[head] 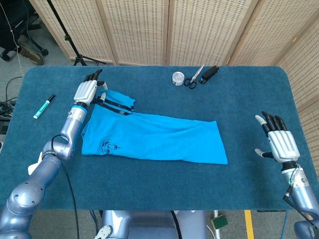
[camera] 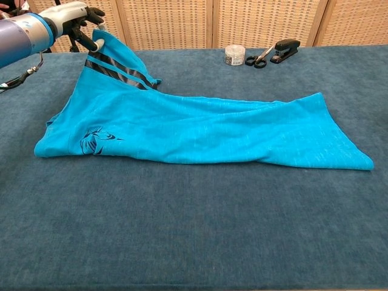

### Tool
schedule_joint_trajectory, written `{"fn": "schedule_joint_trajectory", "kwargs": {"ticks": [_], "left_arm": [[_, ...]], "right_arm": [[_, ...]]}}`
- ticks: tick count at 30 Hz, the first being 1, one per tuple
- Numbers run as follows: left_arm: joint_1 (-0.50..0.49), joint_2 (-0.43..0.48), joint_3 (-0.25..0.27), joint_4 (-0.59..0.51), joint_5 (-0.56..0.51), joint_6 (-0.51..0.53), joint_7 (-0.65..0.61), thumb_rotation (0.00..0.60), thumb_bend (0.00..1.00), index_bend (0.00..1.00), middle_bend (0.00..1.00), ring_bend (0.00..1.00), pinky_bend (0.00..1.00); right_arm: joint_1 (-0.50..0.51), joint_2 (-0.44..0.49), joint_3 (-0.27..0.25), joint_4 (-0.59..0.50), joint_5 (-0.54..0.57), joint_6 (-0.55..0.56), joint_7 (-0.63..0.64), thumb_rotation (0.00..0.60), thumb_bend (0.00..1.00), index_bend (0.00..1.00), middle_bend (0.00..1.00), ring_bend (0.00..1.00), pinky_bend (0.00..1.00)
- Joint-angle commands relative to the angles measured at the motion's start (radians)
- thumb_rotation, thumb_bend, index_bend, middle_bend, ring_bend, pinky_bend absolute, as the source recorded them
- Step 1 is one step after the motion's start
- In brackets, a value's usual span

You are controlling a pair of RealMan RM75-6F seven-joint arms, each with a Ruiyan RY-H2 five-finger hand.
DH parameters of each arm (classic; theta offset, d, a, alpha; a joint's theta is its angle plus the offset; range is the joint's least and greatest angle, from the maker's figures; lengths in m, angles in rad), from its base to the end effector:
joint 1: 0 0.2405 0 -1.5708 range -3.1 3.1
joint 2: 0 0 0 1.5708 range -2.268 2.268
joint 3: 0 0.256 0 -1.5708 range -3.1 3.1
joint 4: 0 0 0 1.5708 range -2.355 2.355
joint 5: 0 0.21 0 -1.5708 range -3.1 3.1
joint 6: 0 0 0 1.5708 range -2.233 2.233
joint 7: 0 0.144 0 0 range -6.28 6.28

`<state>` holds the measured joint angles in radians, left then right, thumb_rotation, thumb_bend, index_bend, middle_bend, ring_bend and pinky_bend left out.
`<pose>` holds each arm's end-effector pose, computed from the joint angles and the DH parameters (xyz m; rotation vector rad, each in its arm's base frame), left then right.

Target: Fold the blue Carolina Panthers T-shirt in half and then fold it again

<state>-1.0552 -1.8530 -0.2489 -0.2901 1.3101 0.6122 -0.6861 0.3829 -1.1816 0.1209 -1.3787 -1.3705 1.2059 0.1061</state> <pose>-0.1827 0.5162 0.0307 -1.4847 -1.1730 -1.0819 -0.3071 -0.2975 0.1503 1.5027 -0.8864 0.8994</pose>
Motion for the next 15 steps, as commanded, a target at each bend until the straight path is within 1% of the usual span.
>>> {"fn": "schedule_joint_trajectory", "kwargs": {"ticks": [1,5,7,8,9,10,11,12,14,15], "left_arm": [[-0.014,-0.022,0.005,0.04,0.004,-0.027,-0.023,0.6,0.57,0.74,0.0,0.0,0.0],[-0.019,-0.046,0.001,0.087,-0.004,-0.056,-0.042,0.6,0.57,0.74,0.0,0.0,0.0],[-0.017,-0.054,-0.003,0.103,-0.009,-0.057,-0.043,0.6,0.56,0.69,0.0,0.0,0.0],[-0.017,-0.058,-0.004,0.111,-0.012,-0.064,-0.041,0.6,0.55,0.61,0.0,0.0,0.0],[-0.014,-0.063,-0.004,0.126,-0.015,-0.08,-0.028,0.6,0.54,0.48,0.0,0.0,0.0],[-0.015,-0.071,-0.01,0.145,-0.024,-0.097,-0.004,0.6,0.53,0.39,0.0,0.0,0.0],[-0.015,-0.076,-0.015,0.154,-0.031,-0.103,0.011,0.6,0.53,0.22,0.0,0.0,0.0],[-0.015,-0.079,-0.021,0.158,-0.038,-0.104,0.023,0.6,0.53,0.12,0.0,0.0,0.0],[-0.012,-0.084,-0.033,0.165,-0.052,-0.101,0.045,0.6,0.52,0.01,0.0,0.0,0.0],[-0.011,-0.085,-0.038,0.164,-0.057,-0.095,0.049,0.6,0.5,0.0,0.0,0.0,0.0]], "right_arm": [[0.0,-0.001,0.001,0.002,0.001,-0.003,-0.001,0.6,0.0,0.0,0.0,0.0,0.0],[-0.001,-0.003,0.003,0.004,0.001,-0.003,-0.003,0.6,0.0,0.0,0.0,0.0,0.0],[-0.002,-0.002,0.004,0.002,0.001,-0.003,-0.004,0.6,0.0,0.0,0.0,0.0,0.0],[-0.002,-0.002,0.005,0.002,0.001,-0.004,-0.003,0.6,0.0,0.0,0.0,0.0,0.0],[-0.002,-0.001,0.006,0.001,0.001,-0.004,-0.004,0.6,0.0,0.0,0.0,0.0,0.0],[-0.002,-0.002,0.006,0.002,0.001,-0.006,-0.004,0.6,0.0,0.0,0.0,0.0,0.0],[-0.002,-0.001,0.006,0.001,0.001,-0.008,-0.003,0.6,0.0,0.0,0.0,0.0,0.0],[-0.002,-0.001,0.006,0.0,0.001,-0.01,-0.003,0.6,0.0,0.0,0.0,0.0,0.0],[-0.002,-0.001,0.005,-0.002,0.0,-0.013,-0.002,0.6,0.0,0.0,0.0,0.0,0.0],[-0.002,0.0,0.005,-0.003,-0.001,-0.013,-0.003,0.6,0.0,0.0,0.0,0.0,0.0]]}}
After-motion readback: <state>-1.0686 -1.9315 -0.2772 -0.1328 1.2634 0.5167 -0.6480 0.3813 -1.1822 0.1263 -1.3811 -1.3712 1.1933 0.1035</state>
